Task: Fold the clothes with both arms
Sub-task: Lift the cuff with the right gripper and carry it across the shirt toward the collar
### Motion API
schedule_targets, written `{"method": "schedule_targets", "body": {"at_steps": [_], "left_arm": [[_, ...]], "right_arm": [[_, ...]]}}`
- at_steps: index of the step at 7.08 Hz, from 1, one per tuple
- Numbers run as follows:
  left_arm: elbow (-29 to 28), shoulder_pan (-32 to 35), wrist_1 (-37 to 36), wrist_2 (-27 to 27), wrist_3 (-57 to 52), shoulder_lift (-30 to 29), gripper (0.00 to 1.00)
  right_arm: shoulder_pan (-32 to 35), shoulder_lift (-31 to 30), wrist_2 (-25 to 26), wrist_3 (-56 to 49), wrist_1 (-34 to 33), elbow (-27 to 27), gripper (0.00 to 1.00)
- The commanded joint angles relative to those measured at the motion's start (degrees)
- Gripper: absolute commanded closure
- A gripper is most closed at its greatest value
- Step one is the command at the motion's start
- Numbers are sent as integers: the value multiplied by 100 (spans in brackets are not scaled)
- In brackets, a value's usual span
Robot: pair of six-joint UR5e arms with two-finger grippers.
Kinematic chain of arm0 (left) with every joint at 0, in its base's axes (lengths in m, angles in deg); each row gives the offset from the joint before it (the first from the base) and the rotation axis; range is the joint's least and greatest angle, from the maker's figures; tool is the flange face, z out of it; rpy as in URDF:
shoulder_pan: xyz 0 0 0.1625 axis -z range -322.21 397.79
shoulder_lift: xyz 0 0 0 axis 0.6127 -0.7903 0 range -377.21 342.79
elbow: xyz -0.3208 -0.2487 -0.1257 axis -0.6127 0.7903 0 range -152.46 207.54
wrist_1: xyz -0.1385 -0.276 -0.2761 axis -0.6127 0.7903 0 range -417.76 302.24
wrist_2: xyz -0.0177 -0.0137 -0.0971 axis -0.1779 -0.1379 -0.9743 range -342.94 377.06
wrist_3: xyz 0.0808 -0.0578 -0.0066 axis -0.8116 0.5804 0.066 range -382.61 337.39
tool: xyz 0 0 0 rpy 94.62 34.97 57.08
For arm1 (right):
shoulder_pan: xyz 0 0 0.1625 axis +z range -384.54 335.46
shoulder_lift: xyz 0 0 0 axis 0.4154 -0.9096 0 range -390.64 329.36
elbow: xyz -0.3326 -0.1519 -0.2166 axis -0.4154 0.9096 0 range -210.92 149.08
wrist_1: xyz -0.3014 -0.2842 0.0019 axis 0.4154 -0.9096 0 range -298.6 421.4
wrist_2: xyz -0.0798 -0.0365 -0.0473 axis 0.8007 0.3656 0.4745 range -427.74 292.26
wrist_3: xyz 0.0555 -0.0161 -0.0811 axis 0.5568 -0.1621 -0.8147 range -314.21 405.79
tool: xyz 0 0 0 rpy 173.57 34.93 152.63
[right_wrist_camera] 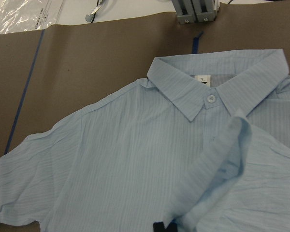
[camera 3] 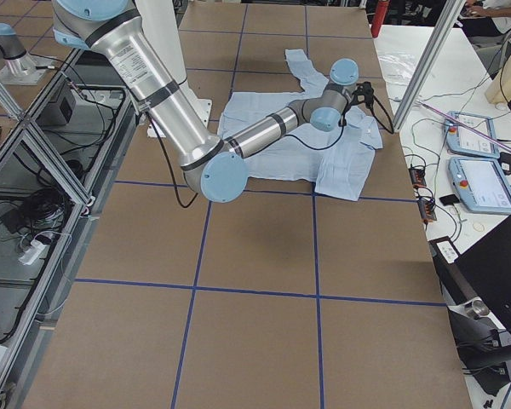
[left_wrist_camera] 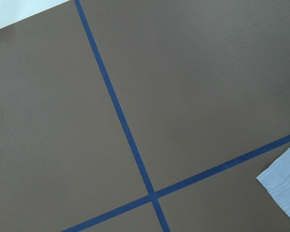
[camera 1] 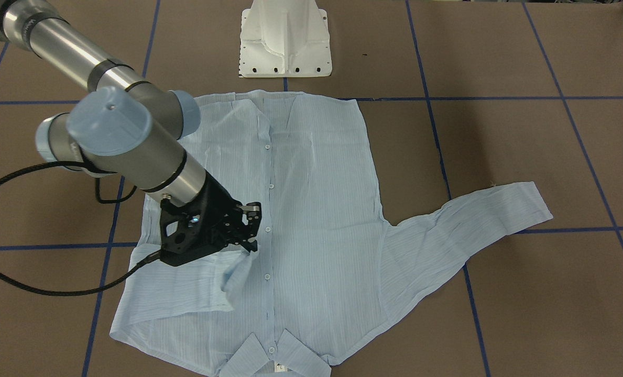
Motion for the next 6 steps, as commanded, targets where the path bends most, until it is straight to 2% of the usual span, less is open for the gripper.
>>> {"method": "schedule_targets", "body": {"at_steps": [1,4,5,6], "left_arm": [[-87,0,24,0,0,0,0],[-123,0,33,0,0,-9,0],[-123,-8,33,0,9,-9,0],[-158,-8,33,9,9,-104,0]], "right_arm": [[-398,546,645,24,8,542,100],[-776,1012,901,-63,-1,1454,100],[-943,1344,1050,-203,8,2083,100],[-1145,1573,1573,-213,34,2299,1]]}}
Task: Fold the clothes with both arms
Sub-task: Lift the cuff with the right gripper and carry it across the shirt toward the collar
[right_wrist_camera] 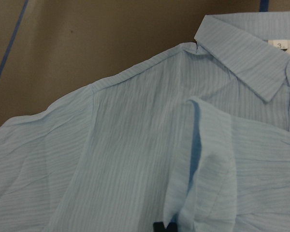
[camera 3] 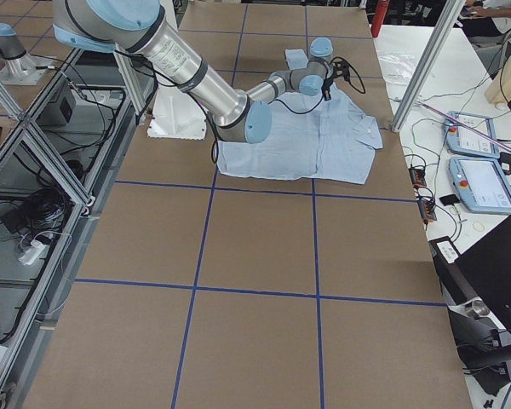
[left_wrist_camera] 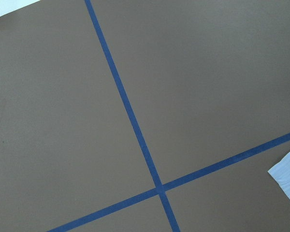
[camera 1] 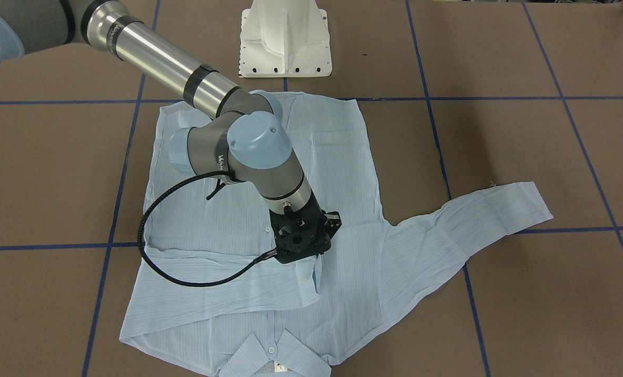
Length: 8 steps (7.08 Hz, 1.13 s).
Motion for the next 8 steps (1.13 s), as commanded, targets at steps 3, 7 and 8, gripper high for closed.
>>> {"method": "schedule_targets", "body": {"at_steps": [3,7,8], "left_arm": [[-106,-13,324,7,494,-100,0],[-124,-809,1971,77,3175,127,0],[-107,-1221,2421,399,3950,224,1]], "right_arm": [[-500,468,985,-43,23,405,0],[-212,-296,567,36,-2233,-1629,0],[-54,-462,364,36,-2801,-2000,0]]}}
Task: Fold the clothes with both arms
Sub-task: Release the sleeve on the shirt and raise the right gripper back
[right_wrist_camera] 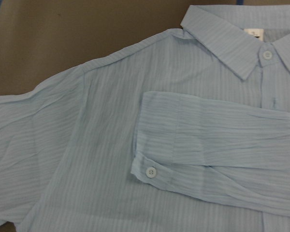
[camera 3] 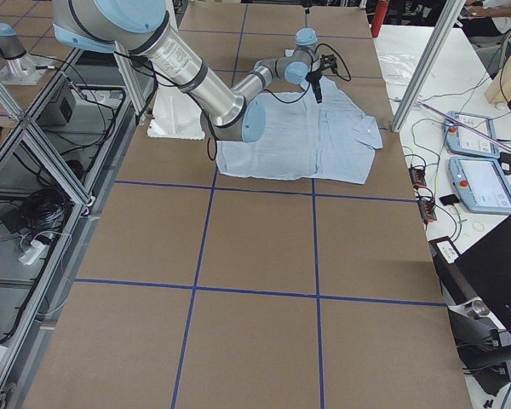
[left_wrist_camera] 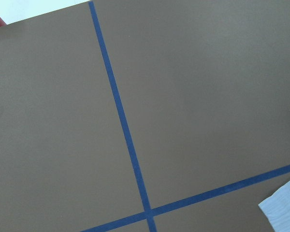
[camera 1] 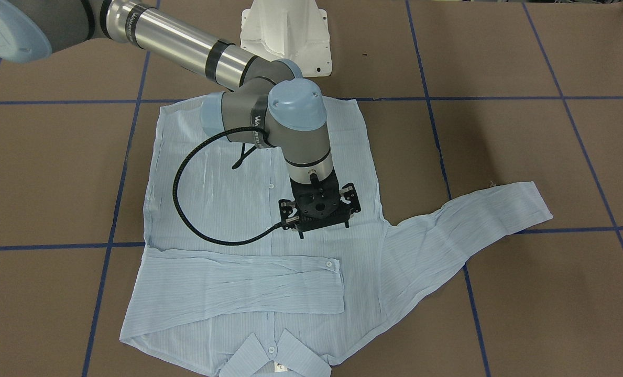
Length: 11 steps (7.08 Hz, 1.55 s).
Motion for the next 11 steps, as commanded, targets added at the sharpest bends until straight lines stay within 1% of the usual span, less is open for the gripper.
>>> {"method": "schedule_targets", "body": {"at_steps": [1,2,3,4,5,6,7,8,9,10,11], "left_arm": [[22,-955,953,640,1808,141,1],[75,-1412,1104,948,2626,123,1],[345,-1991,1097,1552,3426,141,1],[443,-2310,1080,1827,3982,149,1],[444,-2383,1062,1969,4031,219,1],[436,-2410,1027,1988,4031,289,1],[444,-2445,940,2006,4023,299,2],[444,-2523,791,2154,4005,299,4],[523,-2707,450,2503,3996,299,4],[689,-2770,186,2620,3987,299,6],[795,-2779,166,2621,3979,421,7]], "right_arm": [[396,-709,-370,-109,-1284,-1167,0],[677,-1341,-641,-406,-1418,-1704,0],[967,-1939,-922,-931,-1498,-2196,0],[1204,-2484,-1212,-1171,-1499,-2540,0],[1320,-2733,-1302,-1556,-1473,-2709,0],[1373,-2762,-1373,-1586,-1481,-2728,0],[1469,-2788,-1591,-1595,-1446,-2728,0],[1479,-2788,-1645,-1595,-1437,-2728,0],[1479,-2788,-1646,-1595,-1429,-2728,0],[1479,-2788,-1637,-1595,-1429,-2728,0],[1479,-2788,-1637,-1595,-1420,-2728,0]]}}
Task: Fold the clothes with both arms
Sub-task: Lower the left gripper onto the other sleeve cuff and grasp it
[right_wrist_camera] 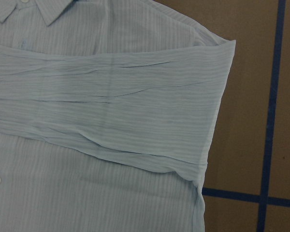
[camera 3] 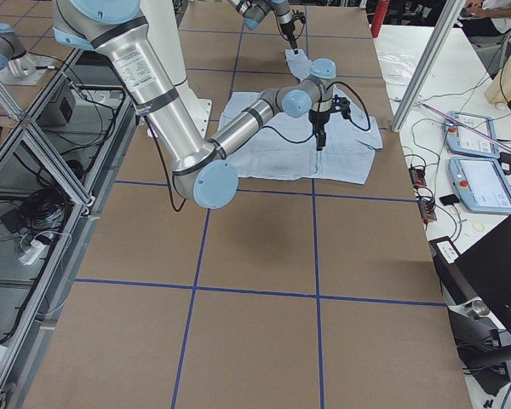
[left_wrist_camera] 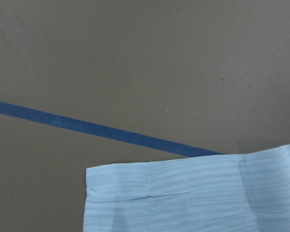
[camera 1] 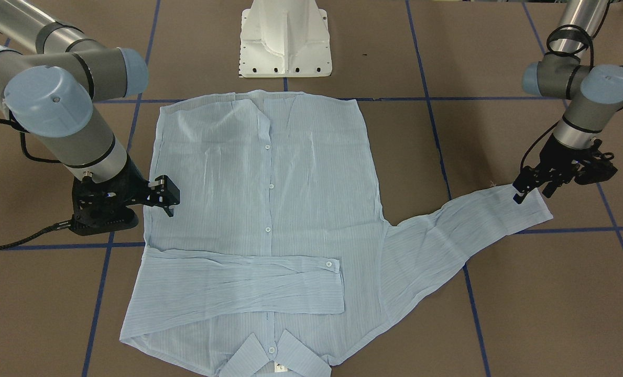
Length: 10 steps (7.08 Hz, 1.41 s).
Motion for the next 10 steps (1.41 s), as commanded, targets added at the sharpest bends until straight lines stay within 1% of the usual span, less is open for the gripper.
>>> {"method": "schedule_targets", "body": {"at_steps": [1,4,8,10], "left_arm": [[205,-50,-144,82,-20,137,8],[127,-50,-153,90,-20,225,14],[92,-58,-153,99,-20,269,25],[100,-58,-231,178,-20,261,37]], "right_arm": [[21,-1,-2,-1,8,8,0],[21,7,7,-9,17,26,0],[21,7,16,-9,17,17,0],[21,7,16,-9,17,17,0]]}}
